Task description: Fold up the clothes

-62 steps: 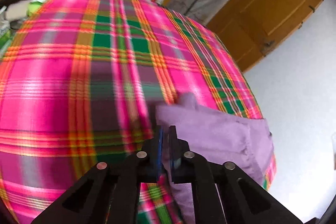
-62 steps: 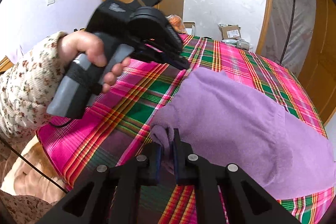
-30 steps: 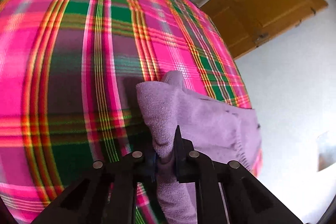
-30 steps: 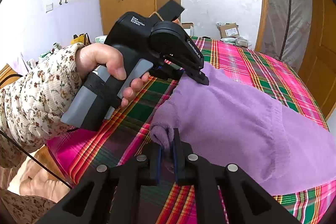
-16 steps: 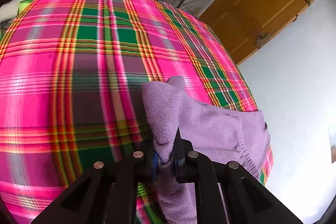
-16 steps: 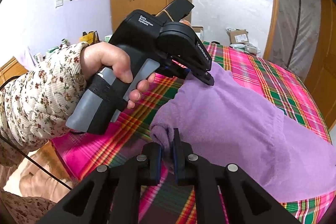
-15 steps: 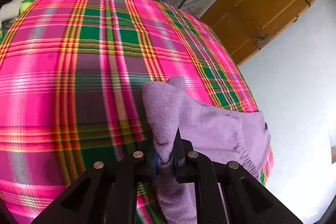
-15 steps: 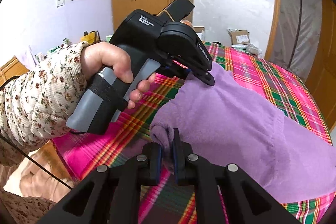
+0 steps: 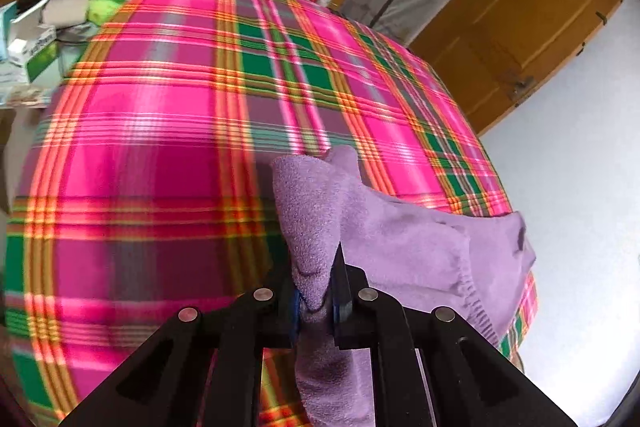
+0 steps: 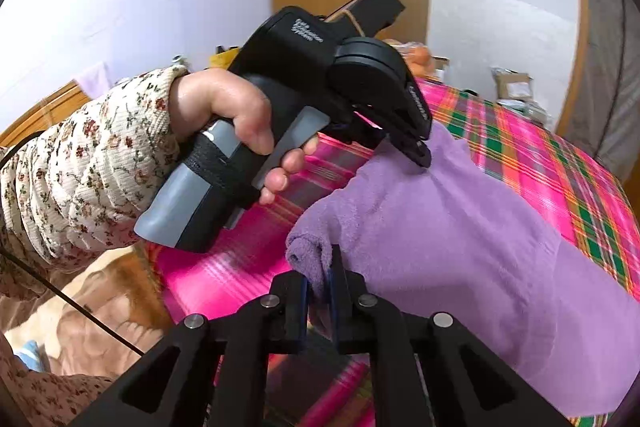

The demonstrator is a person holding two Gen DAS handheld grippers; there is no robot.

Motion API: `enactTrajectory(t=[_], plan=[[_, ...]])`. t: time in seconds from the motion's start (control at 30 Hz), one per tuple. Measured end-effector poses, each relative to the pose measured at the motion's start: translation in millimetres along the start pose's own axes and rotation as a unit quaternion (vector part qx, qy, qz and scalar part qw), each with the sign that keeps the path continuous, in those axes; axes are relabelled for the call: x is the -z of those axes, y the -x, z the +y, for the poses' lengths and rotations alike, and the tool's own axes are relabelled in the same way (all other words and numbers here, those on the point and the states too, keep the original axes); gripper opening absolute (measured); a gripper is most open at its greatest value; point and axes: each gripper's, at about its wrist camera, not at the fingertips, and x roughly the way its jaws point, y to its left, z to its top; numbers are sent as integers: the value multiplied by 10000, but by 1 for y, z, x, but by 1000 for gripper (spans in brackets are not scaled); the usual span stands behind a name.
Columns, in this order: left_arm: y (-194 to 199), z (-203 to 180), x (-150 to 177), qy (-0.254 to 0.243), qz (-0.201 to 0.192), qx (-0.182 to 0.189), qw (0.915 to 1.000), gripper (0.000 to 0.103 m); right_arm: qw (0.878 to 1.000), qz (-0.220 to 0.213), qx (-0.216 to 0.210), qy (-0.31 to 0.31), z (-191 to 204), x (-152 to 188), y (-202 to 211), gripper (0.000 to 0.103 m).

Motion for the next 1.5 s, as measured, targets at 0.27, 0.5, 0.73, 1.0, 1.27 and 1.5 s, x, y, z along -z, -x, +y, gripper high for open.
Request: enactTrajectory(t=[0.27, 0.5, 0.73, 1.0, 1.27, 1.5], plan=[[30, 42, 9, 269, -156, -325, 9990, 11, 9987, 64, -414, 303, 29, -17, -24, 9], [41, 71, 15, 549, -161, -421, 9975, 11, 9973, 165, -646, 308, 34, -23, -42, 9], [32, 78, 17, 659, -47, -453, 9968, 12, 9957, 362, -832, 169, 38, -17, -47, 9], [32, 85, 19, 747, 16, -452, 9962, 22, 9947, 509, -880, 176, 35, -13, -53, 13], [60, 84, 24, 929, -284, -727, 9926, 25, 9968, 133, -779, -142, 5, -13, -20, 22], [96, 62, 31, 875, -721, -747, 9907, 25, 9960, -211, -108, -857, -54, -4, 18, 22]])
